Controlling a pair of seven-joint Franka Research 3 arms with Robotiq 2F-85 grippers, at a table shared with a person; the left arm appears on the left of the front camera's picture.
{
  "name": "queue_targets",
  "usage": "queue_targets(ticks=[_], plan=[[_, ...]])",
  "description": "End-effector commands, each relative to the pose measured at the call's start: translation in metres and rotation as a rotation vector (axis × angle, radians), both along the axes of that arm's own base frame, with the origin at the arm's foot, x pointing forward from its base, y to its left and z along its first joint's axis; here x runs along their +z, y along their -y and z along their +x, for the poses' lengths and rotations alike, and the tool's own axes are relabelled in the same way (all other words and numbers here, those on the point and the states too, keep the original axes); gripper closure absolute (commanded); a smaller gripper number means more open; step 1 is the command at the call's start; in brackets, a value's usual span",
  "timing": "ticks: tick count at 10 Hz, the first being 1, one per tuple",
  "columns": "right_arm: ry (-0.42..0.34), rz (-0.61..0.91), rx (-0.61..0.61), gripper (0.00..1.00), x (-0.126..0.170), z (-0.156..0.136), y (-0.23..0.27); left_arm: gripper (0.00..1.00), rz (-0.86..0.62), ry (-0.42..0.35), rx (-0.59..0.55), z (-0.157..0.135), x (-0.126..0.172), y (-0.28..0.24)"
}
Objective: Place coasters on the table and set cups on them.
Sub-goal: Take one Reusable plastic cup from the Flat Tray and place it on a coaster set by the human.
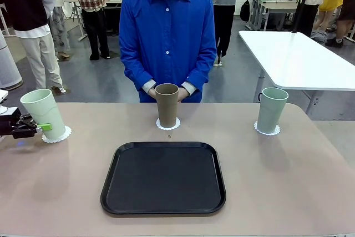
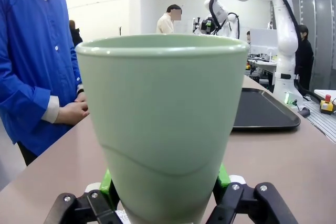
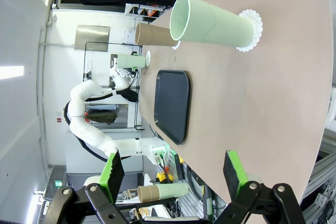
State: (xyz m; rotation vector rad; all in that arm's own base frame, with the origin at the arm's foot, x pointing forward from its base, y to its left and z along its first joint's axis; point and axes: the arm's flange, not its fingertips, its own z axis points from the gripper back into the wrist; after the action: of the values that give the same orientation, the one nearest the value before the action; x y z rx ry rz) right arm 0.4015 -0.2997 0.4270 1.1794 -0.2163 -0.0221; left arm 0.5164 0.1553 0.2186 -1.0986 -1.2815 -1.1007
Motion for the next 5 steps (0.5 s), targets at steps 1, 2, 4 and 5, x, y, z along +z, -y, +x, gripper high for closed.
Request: queue_targets(ticks=[1,2,4,5], plan=[[-0.009,-0.006,-0.005,0.00,0.0012,0.0005,-0.0009,0.17,0.000,0.037,-0.026,0.0038,-0.0015,-0.0078],[-0.009,-0.006,-0.005,0.00,0.0012,0.0005,-0.0009,0.17,0.023,0.031,-0.013,0.0064,-0.0036,-0.0077],[-0.009,-0.006,-0.005,0.00,0.0012,0.0005,-0.0009,0.17,0.082,0.022,0.004,0.0106,-0.0057,-0.0054],[-0.009,-0.006,-0.005,0.00,0.0012,0.0005,-0.0009,0.17,0.093,0.022,0.008,0.0117,-0.0054,-0.0044]])
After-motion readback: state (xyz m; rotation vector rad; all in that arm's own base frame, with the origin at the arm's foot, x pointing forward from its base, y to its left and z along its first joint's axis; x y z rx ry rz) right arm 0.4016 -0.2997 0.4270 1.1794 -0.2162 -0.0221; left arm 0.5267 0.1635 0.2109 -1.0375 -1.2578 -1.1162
